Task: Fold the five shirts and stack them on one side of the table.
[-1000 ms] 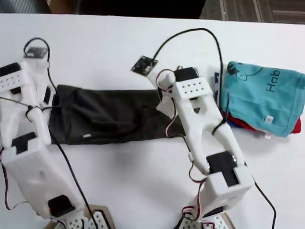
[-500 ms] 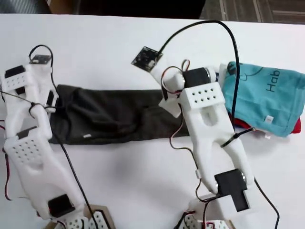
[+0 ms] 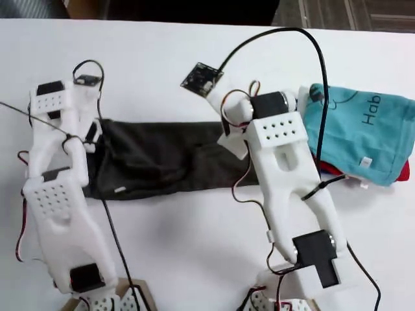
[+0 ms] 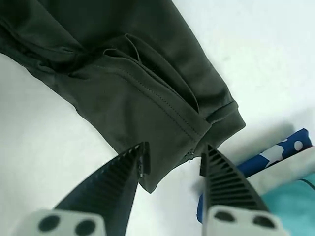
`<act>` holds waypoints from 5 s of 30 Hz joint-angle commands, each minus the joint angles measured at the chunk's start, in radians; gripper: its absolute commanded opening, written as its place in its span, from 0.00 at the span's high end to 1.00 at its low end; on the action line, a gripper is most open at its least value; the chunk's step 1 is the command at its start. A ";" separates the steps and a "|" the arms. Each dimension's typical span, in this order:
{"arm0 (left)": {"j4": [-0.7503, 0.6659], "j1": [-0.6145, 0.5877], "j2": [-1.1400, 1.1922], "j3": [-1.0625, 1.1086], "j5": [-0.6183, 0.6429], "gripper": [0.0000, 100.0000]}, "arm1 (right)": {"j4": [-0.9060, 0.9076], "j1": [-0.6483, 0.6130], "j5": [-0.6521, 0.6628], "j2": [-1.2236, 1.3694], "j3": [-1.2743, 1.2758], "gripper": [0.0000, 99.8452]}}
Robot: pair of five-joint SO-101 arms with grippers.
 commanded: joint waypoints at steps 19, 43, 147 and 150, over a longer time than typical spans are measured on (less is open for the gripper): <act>0.089 -0.242 -0.054 -0.150 -0.060 0.97 | -0.097 0.108 -0.069 -0.062 0.161 0.83; 0.242 0.037 -0.453 -0.243 -0.117 0.97 | -0.908 0.159 -0.463 -0.087 0.789 0.89; -0.206 -0.100 -0.528 0.311 0.063 0.97 | 0.255 -0.148 -0.328 0.937 -1.138 0.98; -0.206 -0.101 -0.528 0.311 0.063 0.97 | 0.274 -0.143 -0.328 0.941 -1.111 0.98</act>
